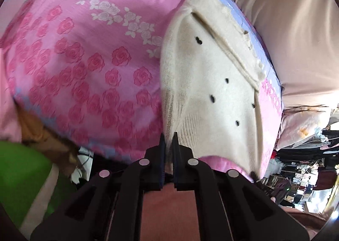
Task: Fold small clothes
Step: 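Grasp the ribbed sweater hem with both grippers and lift it, then carry the hem toward the collar with both grippers and release it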
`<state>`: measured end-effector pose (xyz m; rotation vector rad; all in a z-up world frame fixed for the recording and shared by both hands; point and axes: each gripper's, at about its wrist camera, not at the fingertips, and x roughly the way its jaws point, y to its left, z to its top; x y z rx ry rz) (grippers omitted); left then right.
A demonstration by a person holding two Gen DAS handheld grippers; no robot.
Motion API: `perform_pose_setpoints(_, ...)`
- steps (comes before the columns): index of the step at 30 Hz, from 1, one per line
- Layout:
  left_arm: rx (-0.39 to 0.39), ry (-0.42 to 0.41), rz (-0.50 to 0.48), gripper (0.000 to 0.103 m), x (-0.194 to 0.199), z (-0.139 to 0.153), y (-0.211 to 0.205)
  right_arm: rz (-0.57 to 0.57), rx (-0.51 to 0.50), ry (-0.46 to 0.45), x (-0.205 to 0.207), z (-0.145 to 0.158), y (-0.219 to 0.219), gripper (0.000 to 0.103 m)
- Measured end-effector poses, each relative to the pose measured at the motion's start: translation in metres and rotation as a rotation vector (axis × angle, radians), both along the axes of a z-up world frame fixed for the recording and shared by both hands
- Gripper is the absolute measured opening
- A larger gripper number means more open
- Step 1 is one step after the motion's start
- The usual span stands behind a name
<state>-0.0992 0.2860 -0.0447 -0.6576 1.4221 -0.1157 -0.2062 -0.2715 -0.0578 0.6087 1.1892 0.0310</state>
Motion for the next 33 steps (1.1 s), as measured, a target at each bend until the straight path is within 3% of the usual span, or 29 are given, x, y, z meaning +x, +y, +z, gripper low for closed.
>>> perform_pose_setpoints(3, 0.064, -0.012, -0.029, 0.004, -0.003, 0.026, -0.009, 0.019, 0.061, 0.083, -0.014, 0.0, 0.013, 0.005)
perform_pose_setpoints(5, 0.125, -0.081, -0.066, 0.004, 0.011, 0.047, -0.022, 0.054, 0.043, 0.063, -0.003, 0.014, 0.02, 0.005)
perform_pose_setpoints(10, 0.096, -0.298, -0.018, 0.004, 0.075, 0.076, -0.03, -0.021, 0.027, -0.225, 0.087, 0.076, -0.001, 0.005)
perform_pose_setpoints(14, 0.115, -0.452, 0.072, 0.004, 0.148, 0.079, -0.036, -0.067, 0.017, -0.403, 0.168, 0.092, -0.018, 0.005)
perform_pose_setpoints(17, 0.158, -0.506, 0.09, 0.004, 0.199, 0.07, -0.047, -0.089, -0.009, -0.446, 0.227, 0.078, -0.031, 0.005)
perform_pose_setpoints(22, 0.25, -0.504, 0.108, 0.004, 0.297, 0.038, -0.068, -0.121, -0.043, -0.411, 0.311, 0.033, -0.044, 0.005)
perform_pose_setpoints(26, 0.348, -0.506, 0.078, 0.004, 0.347, 0.015, -0.087, -0.162, -0.051, -0.362, 0.358, -0.001, -0.051, 0.005)
perform_pose_setpoints(33, 0.437, -0.39, 0.059, 0.004, 0.406, -0.05, -0.109, -0.228, -0.074, -0.236, 0.411, -0.061, -0.056, 0.006)
